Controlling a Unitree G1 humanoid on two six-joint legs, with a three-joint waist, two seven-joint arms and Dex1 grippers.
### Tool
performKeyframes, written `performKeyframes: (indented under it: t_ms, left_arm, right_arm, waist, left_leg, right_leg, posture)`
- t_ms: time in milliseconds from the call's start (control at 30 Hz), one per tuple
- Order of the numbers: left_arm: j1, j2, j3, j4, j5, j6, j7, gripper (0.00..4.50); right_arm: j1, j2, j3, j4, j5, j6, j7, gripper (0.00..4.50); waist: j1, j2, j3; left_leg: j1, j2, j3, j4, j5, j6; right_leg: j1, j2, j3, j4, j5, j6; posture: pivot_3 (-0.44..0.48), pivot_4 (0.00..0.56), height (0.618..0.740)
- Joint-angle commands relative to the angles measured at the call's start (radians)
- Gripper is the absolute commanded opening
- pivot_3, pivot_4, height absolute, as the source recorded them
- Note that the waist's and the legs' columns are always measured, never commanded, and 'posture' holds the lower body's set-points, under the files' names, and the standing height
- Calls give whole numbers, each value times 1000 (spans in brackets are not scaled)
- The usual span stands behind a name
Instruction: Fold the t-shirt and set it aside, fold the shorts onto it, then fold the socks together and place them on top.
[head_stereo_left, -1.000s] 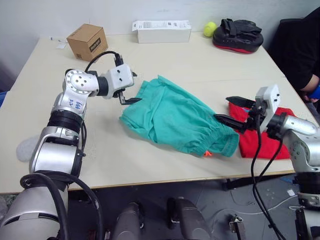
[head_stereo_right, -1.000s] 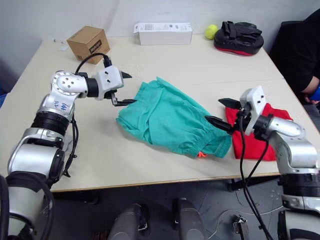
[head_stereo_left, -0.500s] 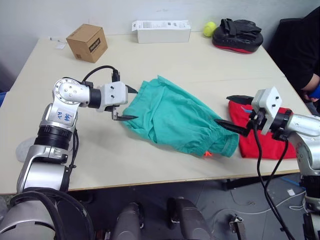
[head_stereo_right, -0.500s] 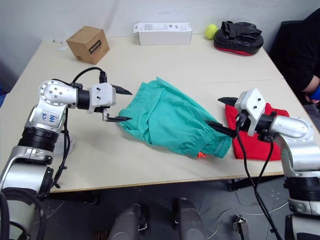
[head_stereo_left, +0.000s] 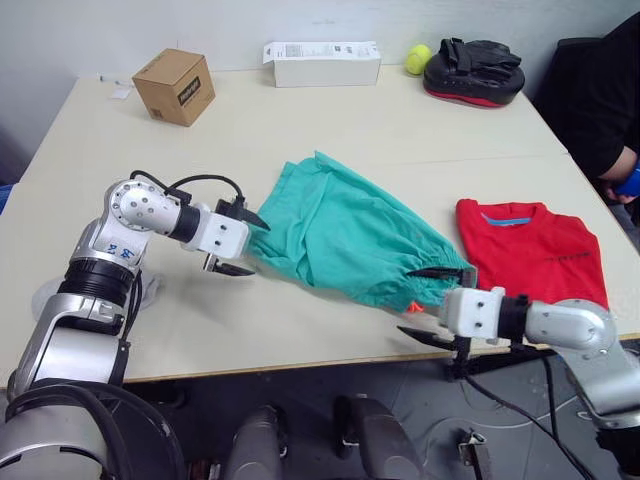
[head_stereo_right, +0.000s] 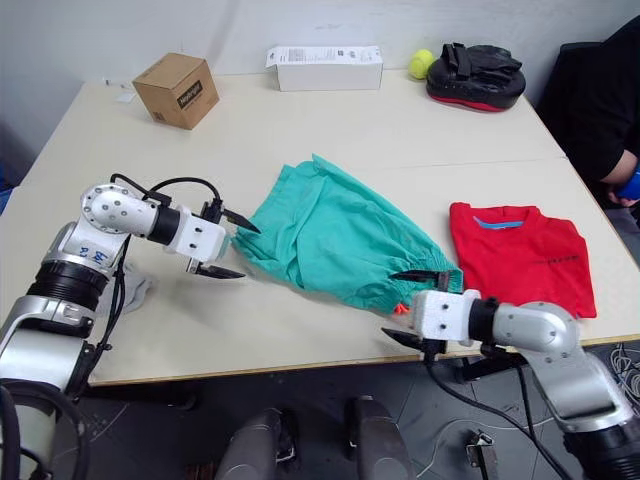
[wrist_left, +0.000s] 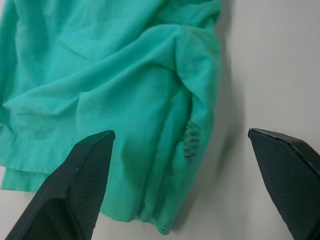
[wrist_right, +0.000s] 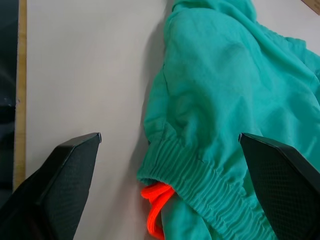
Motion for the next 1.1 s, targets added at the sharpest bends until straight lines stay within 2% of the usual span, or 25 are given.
performKeyframes:
  t_ms: [33, 233, 267, 300, 400, 700, 733, 767, 800, 900, 1000, 1100]
  left_arm:
    - [-33, -6, -14, 66, 59, -45, 71, 4500]
    - [-93, -63, -38, 200, 144, -72, 215, 4500]
    - [-101, -70, -40, 214, 150, -77, 228, 4500]
    - [-106, -76, -37, 227, 149, -77, 237, 4313]
    - [-115, -80, -38, 260, 151, -84, 242, 3588]
    - [-115, -103, -37, 290, 142, -46, 227, 607]
    - [-109, -101, -35, 284, 132, -32, 204, 228]
    - [-74, -81, -30, 228, 87, 17, 112, 20]
    - [-46, -65, -25, 185, 53, 53, 45, 20]
    - [144, 62, 4, -137, -80, 251, -136, 20]
    - [335, 184, 64, -461, -175, 477, -180, 20]
    - [526, 274, 154, -733, -253, 679, -140, 20]
  right_arm:
    - [-45, 17, 32, 50, -88, -38, -54, 4493]
    - [-101, 31, 86, 176, -194, -99, -107, 4493]
    - [-108, 32, 93, 193, -204, -111, -112, 4319]
    - [-113, 35, 97, 207, -206, -116, -115, 4116]
    - [-128, 45, 104, 237, -210, -132, -118, 3254]
    - [-174, 46, 132, 305, -200, -190, -95, 67]
    - [-179, 47, 134, 310, -192, -196, -87, 0]
    - [-190, 43, 139, 325, -180, -218, -66, 0]
    - [-198, 41, 143, 336, -173, -234, -52, 0]
    - [-242, 33, 170, 416, -147, -350, 14, 0]
    - [-286, 38, 194, 483, -111, -451, 69, 0]
    - [-328, 48, 218, 548, -62, -565, 131, 0]
  waist:
    - [0, 0, 0]
    - [5, -2, -1]
    - [4, -3, -2]
    - [4, -3, -2]
    - [2, -3, -2]
    - [1, -3, -2]
    - [1, -3, -2]
    - [1, -3, -2]
    - [-1, -3, -2]
    - [-17, -3, -2]
    - [-33, -3, -2]
    - [-30, -3, -2]
  left_leg:
    - [0, 0, 0, 0, 0, 0]
    - [0, -1, -1, 1, -1, 2]
    - [0, -1, -1, 1, -1, 3]
    - [0, -1, -1, 1, -1, 3]
    - [0, -1, -1, 1, -1, 3]
    - [1, -1, -1, 1, 0, 1]
    - [1, -1, -1, 1, 0, 1]
    - [1, -1, -1, 1, 0, 1]
    - [1, -1, -1, 1, 0, 0]
    - [2, 1, 2, 0, 0, -1]
    - [4, 5, 4, -1, -1, -5]
    - [7, 6, 3, -2, -1, -8]
  right_leg:
    - [0, 0, 0, 0, 0, 0]
    - [0, -2, -1, 0, 0, 0]
    - [1, -2, -1, 0, 0, 0]
    - [1, -2, -1, 0, 0, 0]
    - [1, -2, -1, 0, 0, 0]
    - [1, -2, -1, 1, 0, 0]
    - [1, -1, -1, 0, 0, 0]
    - [1, -2, -1, 0, 0, 0]
    - [1, -1, -1, 0, 0, 0]
    - [1, 0, 0, 1, 0, -1]
    - [1, 3, 3, 2, -3, -2]
    - [1, 5, 4, 5, -6, -4]
  posture:
    - [0, 150, 740]
    - [0, 150, 740]
    - [0, 150, 740]
    - [0, 150, 740]
    - [0, 150, 740]
    - [0, 150, 740]
    - [0, 150, 740]
    - [0, 150, 740]
    - [0, 150, 740]
    - [0, 150, 740]
    - [0, 150, 740]
    - [0, 150, 740]
